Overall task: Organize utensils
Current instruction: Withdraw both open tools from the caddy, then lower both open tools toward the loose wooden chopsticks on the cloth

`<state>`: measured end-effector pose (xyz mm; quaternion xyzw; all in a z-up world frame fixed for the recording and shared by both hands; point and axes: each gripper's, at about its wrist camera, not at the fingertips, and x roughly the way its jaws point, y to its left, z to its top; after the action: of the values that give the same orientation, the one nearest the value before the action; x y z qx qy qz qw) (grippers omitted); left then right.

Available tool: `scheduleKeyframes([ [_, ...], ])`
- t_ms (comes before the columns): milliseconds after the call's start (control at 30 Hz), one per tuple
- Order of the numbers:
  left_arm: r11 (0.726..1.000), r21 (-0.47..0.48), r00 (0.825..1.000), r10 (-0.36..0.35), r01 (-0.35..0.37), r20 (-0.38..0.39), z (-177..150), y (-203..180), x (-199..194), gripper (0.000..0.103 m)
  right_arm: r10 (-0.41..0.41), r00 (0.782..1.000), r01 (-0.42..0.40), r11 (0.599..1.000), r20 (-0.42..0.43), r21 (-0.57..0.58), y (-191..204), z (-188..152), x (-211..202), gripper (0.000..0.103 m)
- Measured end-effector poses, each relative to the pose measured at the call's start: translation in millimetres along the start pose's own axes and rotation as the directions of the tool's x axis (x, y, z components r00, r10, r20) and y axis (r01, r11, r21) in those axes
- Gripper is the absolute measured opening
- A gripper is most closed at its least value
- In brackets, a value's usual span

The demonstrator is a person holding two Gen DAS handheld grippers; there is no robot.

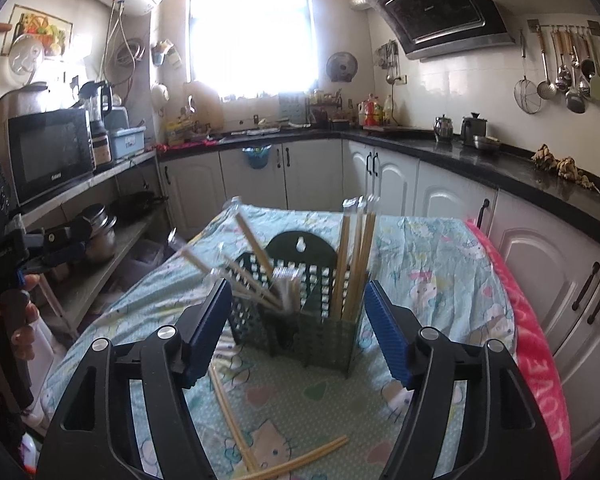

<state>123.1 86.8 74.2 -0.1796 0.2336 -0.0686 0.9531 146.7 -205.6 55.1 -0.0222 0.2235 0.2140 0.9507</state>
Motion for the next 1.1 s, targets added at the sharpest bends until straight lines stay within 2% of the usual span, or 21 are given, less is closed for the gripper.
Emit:
scheduleKeyframes([
  [633,1.000,-0.014,0.992,0.012,-0.014,-0.125,-49,11,17,0.092,-0.014,0.987,0.013,1.000,-0.163,-0.003,14,-54,5,0.068],
  [1100,1.000,0.011,0.966,-0.022,0.026,-0.258,-97,-10,53,0.092,-0.047,0.958,0.059,0.998,-0.282,0.036,-4,-93,17,0.069],
])
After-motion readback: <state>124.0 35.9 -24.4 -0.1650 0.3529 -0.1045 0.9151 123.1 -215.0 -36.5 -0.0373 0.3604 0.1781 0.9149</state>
